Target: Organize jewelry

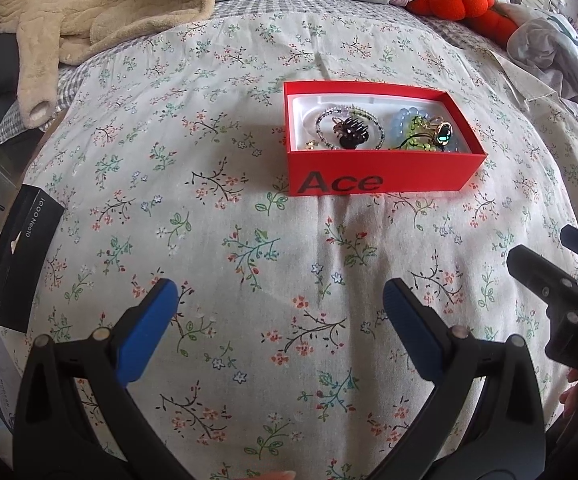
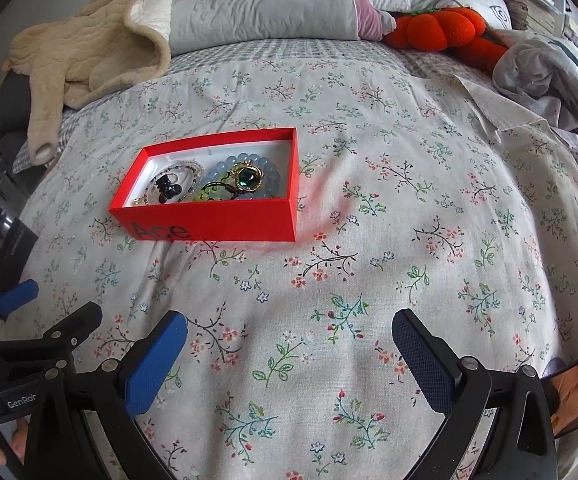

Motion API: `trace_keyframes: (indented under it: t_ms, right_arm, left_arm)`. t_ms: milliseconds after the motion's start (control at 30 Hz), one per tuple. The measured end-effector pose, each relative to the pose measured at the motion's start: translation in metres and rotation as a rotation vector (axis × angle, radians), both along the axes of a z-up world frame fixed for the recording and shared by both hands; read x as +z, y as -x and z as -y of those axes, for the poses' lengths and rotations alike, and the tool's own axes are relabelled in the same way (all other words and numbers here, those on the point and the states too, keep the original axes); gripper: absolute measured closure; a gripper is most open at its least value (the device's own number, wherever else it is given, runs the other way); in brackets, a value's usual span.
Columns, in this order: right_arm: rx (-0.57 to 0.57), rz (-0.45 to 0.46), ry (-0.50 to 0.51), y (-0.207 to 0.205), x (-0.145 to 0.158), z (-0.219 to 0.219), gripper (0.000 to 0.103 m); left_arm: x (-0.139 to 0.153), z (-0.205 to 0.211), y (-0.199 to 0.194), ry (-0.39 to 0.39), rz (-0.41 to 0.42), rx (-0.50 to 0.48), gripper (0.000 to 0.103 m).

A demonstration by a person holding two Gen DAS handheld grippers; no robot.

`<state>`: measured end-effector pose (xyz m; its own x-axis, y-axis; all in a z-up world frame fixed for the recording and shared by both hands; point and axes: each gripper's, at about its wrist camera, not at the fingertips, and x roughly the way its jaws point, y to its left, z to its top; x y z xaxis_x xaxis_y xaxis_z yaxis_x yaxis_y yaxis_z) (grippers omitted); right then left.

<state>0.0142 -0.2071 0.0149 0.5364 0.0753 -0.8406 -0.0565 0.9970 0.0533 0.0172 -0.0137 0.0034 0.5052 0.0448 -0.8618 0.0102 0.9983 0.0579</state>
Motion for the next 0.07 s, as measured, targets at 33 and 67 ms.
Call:
trace_keyframes:
  t_ms: [33,67]
  right_arm:
    - [0.001,-0.002,0.000,-0.0002,-0.0002,-0.0001,0.000]
    - [0.002,-0.003,0.001,0.0000,-0.0003,-0.0007,0.000]
  left_arm:
    - [-0.0001,0.0001,0.0001,0.000,0.001,0.000,0.001]
    - [-0.0005,0.0004,0.0002,0.004,-0.002,-0.004,0.001]
